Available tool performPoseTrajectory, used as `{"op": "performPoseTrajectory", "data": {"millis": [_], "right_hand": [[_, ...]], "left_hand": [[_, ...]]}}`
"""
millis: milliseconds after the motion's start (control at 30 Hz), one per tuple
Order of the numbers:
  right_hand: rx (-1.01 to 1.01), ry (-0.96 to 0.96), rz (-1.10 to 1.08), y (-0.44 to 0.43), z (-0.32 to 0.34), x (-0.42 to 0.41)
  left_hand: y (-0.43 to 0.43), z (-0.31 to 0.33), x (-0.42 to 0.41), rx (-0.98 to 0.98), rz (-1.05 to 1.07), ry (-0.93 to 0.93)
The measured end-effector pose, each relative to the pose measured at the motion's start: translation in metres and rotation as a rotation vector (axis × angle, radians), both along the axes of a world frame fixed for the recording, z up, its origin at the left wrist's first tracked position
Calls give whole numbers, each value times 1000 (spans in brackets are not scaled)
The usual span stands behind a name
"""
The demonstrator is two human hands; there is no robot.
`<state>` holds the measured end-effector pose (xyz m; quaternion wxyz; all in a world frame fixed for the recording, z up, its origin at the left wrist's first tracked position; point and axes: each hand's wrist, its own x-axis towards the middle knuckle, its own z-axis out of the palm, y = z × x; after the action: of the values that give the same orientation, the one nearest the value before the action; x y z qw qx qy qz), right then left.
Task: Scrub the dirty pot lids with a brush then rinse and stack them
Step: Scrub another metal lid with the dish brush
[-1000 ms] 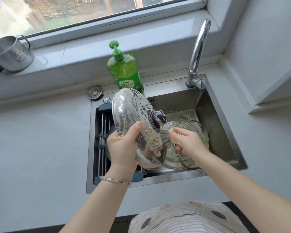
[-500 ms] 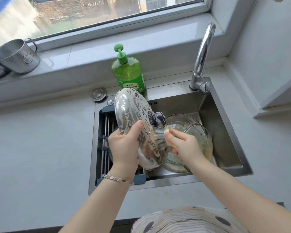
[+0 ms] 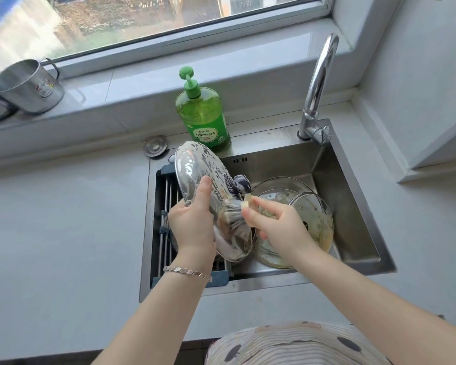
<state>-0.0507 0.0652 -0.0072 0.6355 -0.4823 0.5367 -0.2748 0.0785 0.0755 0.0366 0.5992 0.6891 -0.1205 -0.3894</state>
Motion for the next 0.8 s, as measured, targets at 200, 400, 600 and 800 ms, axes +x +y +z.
{"op": "performPoseTrajectory", "data": {"millis": [200, 400, 600, 800], "right_hand": [[-61, 91, 71, 20, 8, -6], [-291, 171, 165, 10, 32, 4], [-303, 337, 172, 14, 24, -9], [-692, 449, 209, 28, 44, 9]], "left_hand": [[-2, -2, 6, 58, -5, 20], [-9, -1, 4, 72, -6, 118], [-5, 19, -6, 44, 52, 55], [-10, 13, 5, -43, 62, 199]]}}
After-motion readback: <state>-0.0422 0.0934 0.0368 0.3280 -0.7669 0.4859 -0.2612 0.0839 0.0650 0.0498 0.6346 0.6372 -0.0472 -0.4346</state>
